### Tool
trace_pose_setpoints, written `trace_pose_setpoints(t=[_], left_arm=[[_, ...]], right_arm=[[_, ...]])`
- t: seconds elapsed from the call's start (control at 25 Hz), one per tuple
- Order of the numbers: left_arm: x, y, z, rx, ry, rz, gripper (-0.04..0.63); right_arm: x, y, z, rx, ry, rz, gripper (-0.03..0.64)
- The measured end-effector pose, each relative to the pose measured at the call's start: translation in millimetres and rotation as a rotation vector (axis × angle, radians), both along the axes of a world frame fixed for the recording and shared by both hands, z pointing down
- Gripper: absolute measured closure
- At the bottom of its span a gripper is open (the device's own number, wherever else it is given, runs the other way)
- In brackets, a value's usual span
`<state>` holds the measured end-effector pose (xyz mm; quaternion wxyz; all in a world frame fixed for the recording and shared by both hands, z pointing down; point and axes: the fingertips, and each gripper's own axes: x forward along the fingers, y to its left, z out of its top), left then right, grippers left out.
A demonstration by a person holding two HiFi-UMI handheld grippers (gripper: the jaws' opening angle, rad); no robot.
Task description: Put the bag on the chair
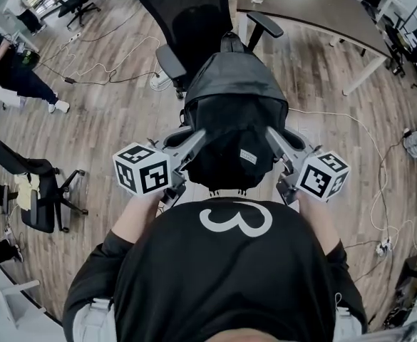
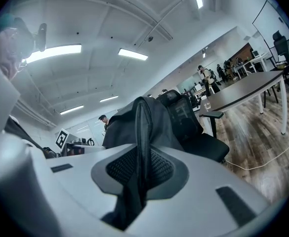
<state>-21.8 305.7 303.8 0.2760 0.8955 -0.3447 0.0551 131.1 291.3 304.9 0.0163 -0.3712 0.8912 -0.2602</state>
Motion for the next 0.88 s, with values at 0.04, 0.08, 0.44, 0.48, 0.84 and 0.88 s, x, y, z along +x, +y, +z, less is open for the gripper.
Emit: trace_pose_setpoints(t=[0.04,0.08,0.44,0.48,0.84,0.88], left_arm=[[4.6,-1.5,-0.7,0.004,0.000,-0.002,0.548],[8.8,-2.7,-0.7,0.007,0.000,-0.005,0.548],[33.9,-11.8,-1.9,0.018,-0.024,0.012,0.548],[34.5,-13.6,-0.3,0.013,-0.026,0.013,0.548],[36.2,-55.0,22.6,-0.043,-0.028,0.044,0.548],[36.6,-61.8,25.7,-0.049,-0.028,0.049,0.548]], right_arm=[[4.3,-1.7,-1.0,0.002,0.004,-0.002,0.550],[8.3,-3.1,-1.4,0.006,0.008,-0.005,0.550],[31.7,-19.8,-5.7,0.028,0.027,-0.003,0.551],[32.4,-21.3,-3.8,0.024,0.025,-0.002,0.550],[33.9,-58.1,22.9,-0.044,0.025,0.024,0.551],[34.2,-64.0,25.8,-0.052,0.027,0.029,0.551]])
